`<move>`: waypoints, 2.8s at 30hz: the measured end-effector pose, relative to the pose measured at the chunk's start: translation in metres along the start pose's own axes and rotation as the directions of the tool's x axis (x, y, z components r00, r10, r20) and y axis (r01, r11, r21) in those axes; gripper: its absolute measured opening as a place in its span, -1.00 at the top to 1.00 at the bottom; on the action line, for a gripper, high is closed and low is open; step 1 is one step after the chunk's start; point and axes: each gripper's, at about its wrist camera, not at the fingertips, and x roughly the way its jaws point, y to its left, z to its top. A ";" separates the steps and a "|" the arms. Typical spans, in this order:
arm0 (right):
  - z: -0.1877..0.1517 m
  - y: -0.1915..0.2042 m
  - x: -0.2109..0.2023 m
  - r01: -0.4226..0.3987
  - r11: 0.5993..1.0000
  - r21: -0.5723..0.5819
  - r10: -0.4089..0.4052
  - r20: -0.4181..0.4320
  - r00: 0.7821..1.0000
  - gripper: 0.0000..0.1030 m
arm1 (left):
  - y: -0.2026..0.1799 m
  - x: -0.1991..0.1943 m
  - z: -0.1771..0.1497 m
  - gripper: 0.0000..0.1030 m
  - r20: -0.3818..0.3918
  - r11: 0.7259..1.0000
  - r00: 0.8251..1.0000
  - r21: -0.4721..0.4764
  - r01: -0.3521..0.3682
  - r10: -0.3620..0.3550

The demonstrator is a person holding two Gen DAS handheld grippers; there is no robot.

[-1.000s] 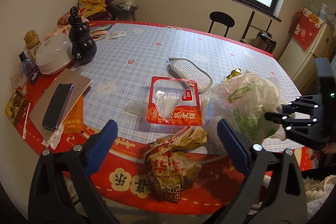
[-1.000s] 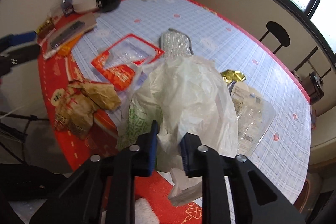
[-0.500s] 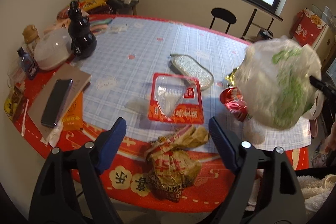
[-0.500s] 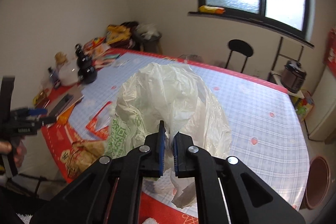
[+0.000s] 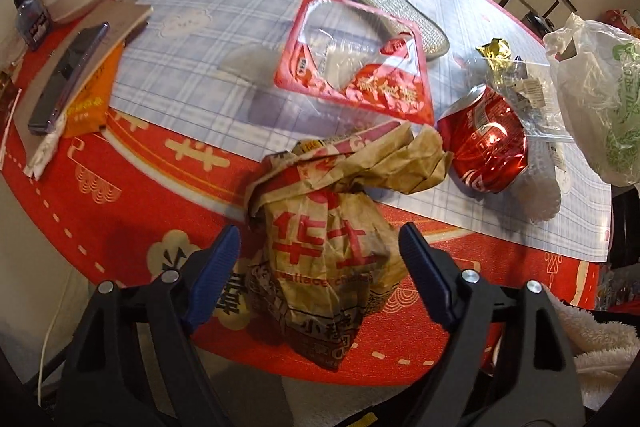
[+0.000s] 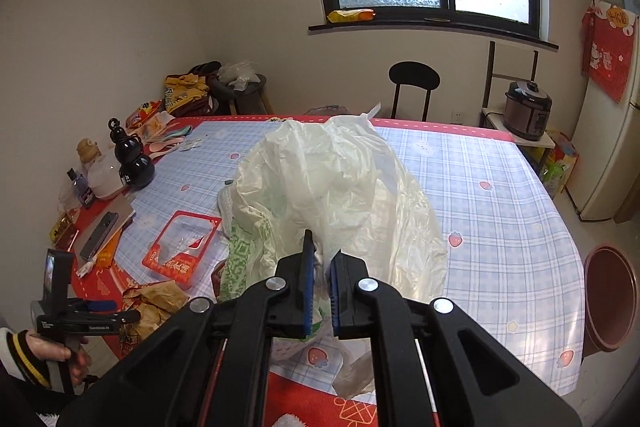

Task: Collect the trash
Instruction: 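Grasp the crumpled paper bag with the left gripper while the right carries the white bag, then drop the white bag and the paper bag into the brown bin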

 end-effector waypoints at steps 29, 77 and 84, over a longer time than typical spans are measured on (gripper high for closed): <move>0.012 0.003 -0.005 0.142 0.987 0.079 -0.147 0.056 0.988 0.85 | -0.010 -0.105 0.089 -0.09 0.302 0.970 0.931 0.188 0.151 -0.203; -0.083 -0.481 -0.073 0.670 0.671 0.317 -0.613 -0.270 0.742 0.76 | -0.352 -0.093 0.059 -0.11 0.250 0.877 0.884 0.391 0.281 -0.394; -0.077 -0.492 -0.073 0.589 0.703 0.398 -0.545 -0.229 0.806 -0.38 | -0.375 -0.098 0.056 -0.11 0.236 0.872 0.893 0.411 0.266 -0.384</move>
